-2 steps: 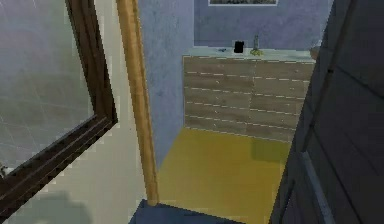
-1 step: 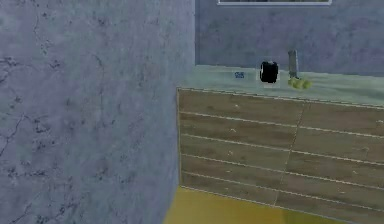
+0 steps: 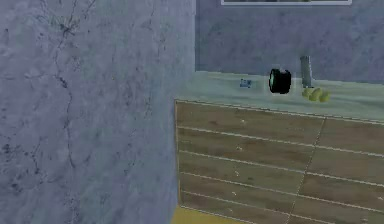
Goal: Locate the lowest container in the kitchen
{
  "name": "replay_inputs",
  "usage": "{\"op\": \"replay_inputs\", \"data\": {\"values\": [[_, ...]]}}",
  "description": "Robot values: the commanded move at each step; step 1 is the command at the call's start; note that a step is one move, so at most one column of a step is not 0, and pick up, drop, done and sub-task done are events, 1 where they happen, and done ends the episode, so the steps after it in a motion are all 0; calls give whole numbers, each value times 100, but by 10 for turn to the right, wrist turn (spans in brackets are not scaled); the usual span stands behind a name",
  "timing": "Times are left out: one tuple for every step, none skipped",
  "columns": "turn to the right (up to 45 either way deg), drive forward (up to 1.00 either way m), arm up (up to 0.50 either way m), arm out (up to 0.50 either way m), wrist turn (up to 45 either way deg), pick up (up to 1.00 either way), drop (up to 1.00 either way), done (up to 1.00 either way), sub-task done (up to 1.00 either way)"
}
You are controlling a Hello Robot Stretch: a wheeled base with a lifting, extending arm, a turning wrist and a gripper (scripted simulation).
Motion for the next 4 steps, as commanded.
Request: {"op": "replay_inputs", "data": {"values": [[450,0,0,0,0,0,0,0,0],[240,0,0,0,0,0,0,0,0],[0,60,0,0,0,0,0,0,0],[240,0,0,0,0,0,0,0,0]]}}
